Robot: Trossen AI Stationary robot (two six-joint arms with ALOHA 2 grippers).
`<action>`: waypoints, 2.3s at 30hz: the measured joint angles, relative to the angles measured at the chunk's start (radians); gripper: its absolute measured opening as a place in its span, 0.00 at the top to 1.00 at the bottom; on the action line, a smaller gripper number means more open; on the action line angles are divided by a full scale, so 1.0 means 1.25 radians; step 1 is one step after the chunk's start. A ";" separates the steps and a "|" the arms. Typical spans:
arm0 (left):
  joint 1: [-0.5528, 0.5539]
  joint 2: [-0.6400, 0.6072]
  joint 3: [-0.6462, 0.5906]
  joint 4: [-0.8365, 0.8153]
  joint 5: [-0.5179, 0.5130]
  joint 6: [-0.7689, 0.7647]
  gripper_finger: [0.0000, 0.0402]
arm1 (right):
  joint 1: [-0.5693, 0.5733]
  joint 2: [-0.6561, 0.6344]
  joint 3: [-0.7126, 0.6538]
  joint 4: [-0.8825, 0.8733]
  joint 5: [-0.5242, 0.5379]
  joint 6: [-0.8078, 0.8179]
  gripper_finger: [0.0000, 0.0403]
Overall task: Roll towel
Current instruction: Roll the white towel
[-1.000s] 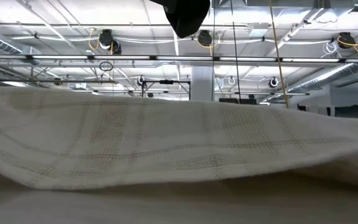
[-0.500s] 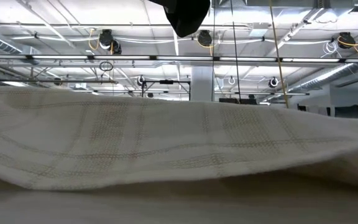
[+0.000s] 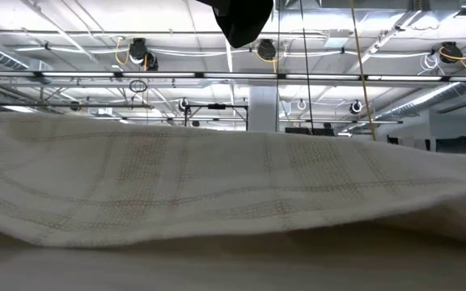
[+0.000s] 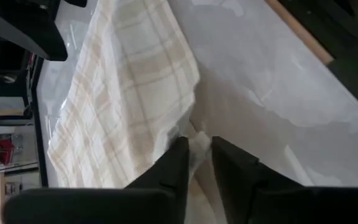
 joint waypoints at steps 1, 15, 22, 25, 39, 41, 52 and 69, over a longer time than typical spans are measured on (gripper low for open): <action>0.004 0.000 0.000 0.000 0.001 0.001 0.85 | 0.000 0.000 0.000 0.000 0.000 0.000 0.64; 0.003 0.000 0.016 0.001 -0.073 0.007 0.99 | 0.000 0.000 0.000 -0.002 0.000 -0.001 0.64; -0.029 -0.004 0.055 -0.078 -0.232 -0.002 1.00 | 0.000 0.000 0.000 -0.033 0.000 0.005 0.64; -0.031 -0.012 0.055 -0.081 -0.222 -0.047 1.00 | 0.000 -0.003 0.000 -0.097 0.000 0.038 0.64; -0.019 -0.033 0.056 -0.087 -0.220 -0.085 1.00 | 0.162 -0.095 0.002 -0.441 0.087 0.213 0.56; -0.016 -0.033 0.056 -0.087 -0.220 -0.085 1.00 | 0.192 -0.094 0.000 -0.519 0.107 0.278 0.50; -0.009 -0.033 0.056 -0.083 -0.220 -0.086 1.00 | 0.273 -0.093 0.000 -0.724 0.210 0.459 0.42; -0.009 -0.033 0.056 -0.077 -0.219 -0.089 1.00 | 0.251 -0.063 0.000 -0.685 0.210 0.358 0.65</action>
